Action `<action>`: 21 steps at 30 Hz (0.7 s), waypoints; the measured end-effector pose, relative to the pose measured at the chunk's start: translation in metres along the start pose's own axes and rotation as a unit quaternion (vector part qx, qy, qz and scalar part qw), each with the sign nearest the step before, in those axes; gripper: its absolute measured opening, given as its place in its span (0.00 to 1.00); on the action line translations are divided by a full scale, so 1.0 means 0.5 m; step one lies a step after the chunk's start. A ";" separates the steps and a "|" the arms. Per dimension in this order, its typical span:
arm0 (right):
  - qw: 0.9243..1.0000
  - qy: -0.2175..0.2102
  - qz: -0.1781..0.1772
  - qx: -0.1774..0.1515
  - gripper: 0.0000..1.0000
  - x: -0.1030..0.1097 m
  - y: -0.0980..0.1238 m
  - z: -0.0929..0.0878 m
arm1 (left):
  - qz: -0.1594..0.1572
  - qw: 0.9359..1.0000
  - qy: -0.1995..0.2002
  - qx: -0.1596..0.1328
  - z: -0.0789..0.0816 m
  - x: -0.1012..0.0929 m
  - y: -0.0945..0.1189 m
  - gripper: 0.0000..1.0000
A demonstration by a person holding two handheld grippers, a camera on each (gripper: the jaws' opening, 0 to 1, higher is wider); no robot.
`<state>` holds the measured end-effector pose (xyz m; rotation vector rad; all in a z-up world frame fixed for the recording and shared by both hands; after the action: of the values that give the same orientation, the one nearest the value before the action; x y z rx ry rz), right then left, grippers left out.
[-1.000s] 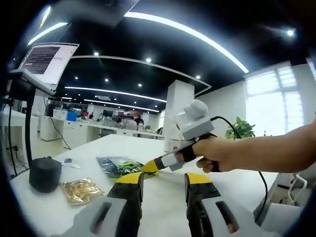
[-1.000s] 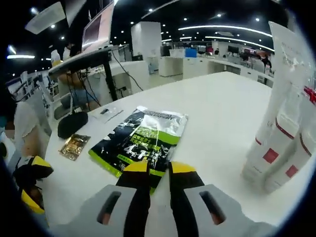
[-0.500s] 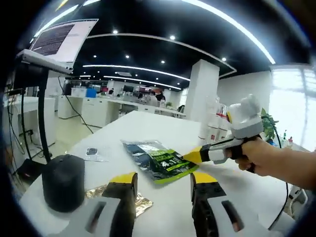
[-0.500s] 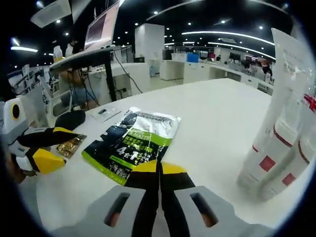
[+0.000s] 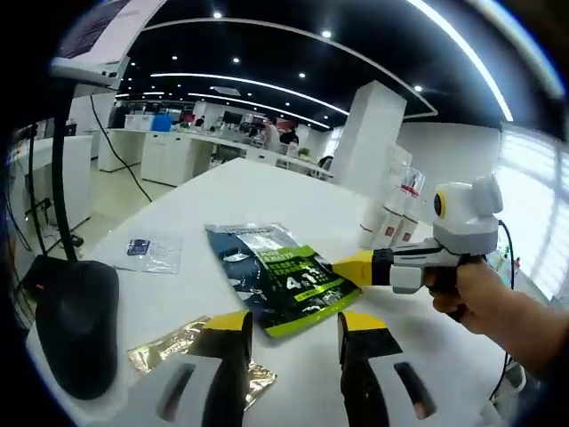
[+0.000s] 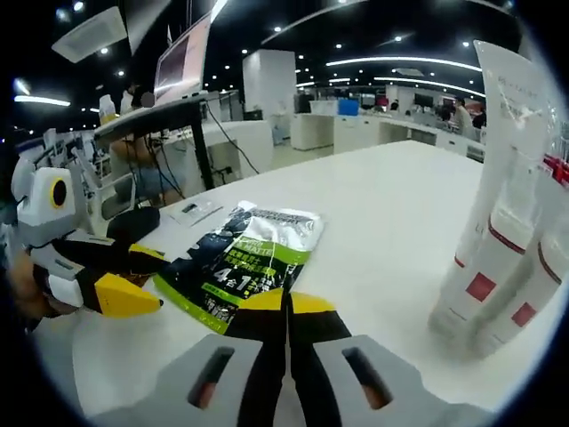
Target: Arrange the skincare products in the storage area until every visible bottle or jar stands upright without overlapping.
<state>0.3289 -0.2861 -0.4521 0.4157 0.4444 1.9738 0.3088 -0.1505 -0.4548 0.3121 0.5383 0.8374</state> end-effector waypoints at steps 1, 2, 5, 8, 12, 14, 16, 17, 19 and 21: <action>1.000 -0.003 0.002 -0.002 0.00 -0.001 0.001 0.000 | -0.004 1.000 0.008 0.001 0.000 0.000 0.000 0.39; 1.000 -0.007 0.003 -0.004 0.00 -0.002 0.001 0.001 | -0.007 1.000 0.020 0.004 0.010 0.010 -0.004 0.39; 1.000 -0.011 0.007 -0.009 0.00 0.000 0.003 0.001 | -0.009 1.000 0.025 0.004 0.005 0.000 0.000 0.36; 0.999 -0.029 0.017 -0.019 0.00 -0.003 0.007 -0.002 | -0.010 0.999 0.048 -0.001 0.009 0.005 0.000 0.29; 0.996 -0.060 0.053 -0.034 0.00 0.013 0.007 -0.005 | -0.060 0.994 0.089 0.012 0.003 -0.017 -0.004 0.17; 0.996 -0.060 0.051 -0.032 0.00 0.014 0.005 -0.010 | -0.049 0.996 0.073 0.015 -0.008 -0.023 -0.012 0.17; 0.997 -0.051 0.049 -0.030 0.00 0.019 0.006 -0.012 | -0.048 0.997 0.058 0.013 -0.015 -0.031 -0.011 0.12; 0.997 -0.051 0.050 -0.029 0.00 0.019 0.006 -0.013 | -0.049 0.997 0.060 0.012 -0.016 -0.033 -0.011 0.09; 0.997 -0.050 0.051 -0.030 0.00 0.022 0.011 -0.014 | -0.050 0.996 0.066 0.010 -0.017 -0.034 -0.009 0.09; 0.997 -0.052 0.053 -0.032 0.00 0.024 0.018 -0.016 | -0.055 0.995 0.087 0.010 -0.014 -0.036 -0.008 0.09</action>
<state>0.3130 -0.2799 -0.4538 0.5075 0.2978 2.0527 0.2977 -0.1667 -0.4566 0.2264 0.7210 0.7562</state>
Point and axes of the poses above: the point that each gripper's makers call its tool centre point, and the gripper's own axes: y roughly backward along the fingers, x roughly to its left, z roughly out of its top, the point moved 3 cm from there along y, roughly backward along the fingers, and after that the axes turned 10 degrees about z, right-handed, at the moved point
